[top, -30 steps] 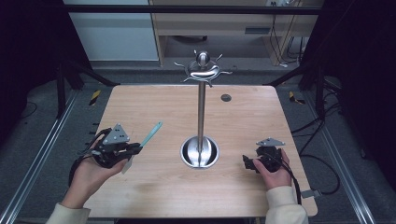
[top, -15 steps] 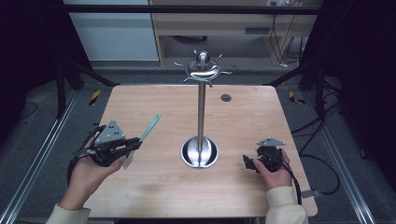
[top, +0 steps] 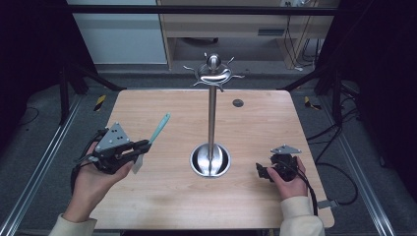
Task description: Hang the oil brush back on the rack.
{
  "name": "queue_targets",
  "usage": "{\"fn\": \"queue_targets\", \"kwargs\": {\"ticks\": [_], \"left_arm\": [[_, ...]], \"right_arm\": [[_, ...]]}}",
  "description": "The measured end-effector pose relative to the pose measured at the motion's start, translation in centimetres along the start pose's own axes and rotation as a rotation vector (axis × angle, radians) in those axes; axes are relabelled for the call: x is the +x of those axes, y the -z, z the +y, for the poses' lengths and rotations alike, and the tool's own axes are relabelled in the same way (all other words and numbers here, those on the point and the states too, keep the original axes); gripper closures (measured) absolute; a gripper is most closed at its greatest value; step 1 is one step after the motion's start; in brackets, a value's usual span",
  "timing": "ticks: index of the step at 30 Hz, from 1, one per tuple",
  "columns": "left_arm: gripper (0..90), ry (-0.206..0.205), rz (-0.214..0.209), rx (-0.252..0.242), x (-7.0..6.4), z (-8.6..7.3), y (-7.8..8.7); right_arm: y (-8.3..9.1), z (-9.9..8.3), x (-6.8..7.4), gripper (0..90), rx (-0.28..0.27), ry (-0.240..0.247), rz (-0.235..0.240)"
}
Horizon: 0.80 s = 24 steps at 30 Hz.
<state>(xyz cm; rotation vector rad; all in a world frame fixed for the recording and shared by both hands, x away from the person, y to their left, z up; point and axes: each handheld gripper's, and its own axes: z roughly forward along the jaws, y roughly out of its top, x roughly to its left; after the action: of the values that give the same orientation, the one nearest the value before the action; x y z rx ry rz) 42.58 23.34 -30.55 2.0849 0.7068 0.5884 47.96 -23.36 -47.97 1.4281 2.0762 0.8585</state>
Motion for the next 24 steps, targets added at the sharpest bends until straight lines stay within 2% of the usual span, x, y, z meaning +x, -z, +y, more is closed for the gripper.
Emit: {"fn": "queue_targets", "kwargs": {"ticks": [10,11,18,24], "left_arm": [[81.8,0.009,0.007,-0.053,-0.3,1.1,0.4],[81.8,-0.005,0.015,-0.060,-0.3,1.2,0.5],[81.8,-0.014,0.022,-0.090,-0.8,2.4,1.0],[81.7,-0.019,0.009,-0.114,-1.3,3.5,1.3]], "right_arm": [[0.0,0.0,0.0,8.5,-0.004,-0.001,0.000],[0.0,0.0,0.0,8.5,-0.005,-0.003,0.003],[0.0,-0.1,0.0,8.5,-0.003,0.003,0.000],[-0.1,-0.1,-0.1,8.5,-0.004,0.003,-0.001]]}}
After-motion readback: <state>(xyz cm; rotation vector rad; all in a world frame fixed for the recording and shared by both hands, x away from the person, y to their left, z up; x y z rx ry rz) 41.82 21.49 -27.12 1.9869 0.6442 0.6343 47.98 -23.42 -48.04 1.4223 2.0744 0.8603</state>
